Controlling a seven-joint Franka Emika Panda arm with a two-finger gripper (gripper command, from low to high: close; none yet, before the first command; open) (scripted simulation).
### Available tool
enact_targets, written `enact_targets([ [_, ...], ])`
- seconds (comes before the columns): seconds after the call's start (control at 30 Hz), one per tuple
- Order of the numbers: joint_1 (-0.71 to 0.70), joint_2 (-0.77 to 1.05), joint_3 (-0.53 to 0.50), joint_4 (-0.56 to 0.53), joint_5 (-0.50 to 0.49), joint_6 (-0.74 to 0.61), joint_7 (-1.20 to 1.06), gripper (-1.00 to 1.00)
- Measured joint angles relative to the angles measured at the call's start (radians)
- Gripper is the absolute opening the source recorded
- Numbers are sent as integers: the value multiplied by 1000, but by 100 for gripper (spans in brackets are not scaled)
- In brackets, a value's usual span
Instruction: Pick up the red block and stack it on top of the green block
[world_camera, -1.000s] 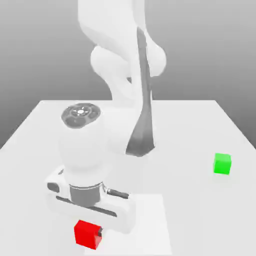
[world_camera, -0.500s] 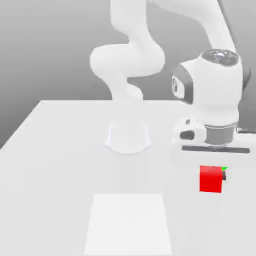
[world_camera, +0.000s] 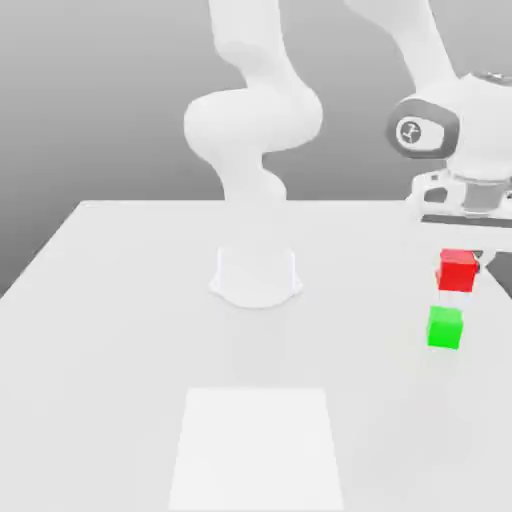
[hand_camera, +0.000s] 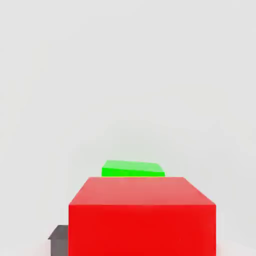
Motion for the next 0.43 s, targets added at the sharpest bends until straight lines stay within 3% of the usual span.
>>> enact_targets([
  [0.2, -57, 113, 20, 4, -152, 100, 110, -100],
  [0.37, -64, 231, -23, 3, -360, 195, 256, -100],
  [0.4, -55, 247, -36, 3, -390, 207, 277, 100],
  [0.43, -55, 247, -36, 3, -390, 207, 277, 100],
])
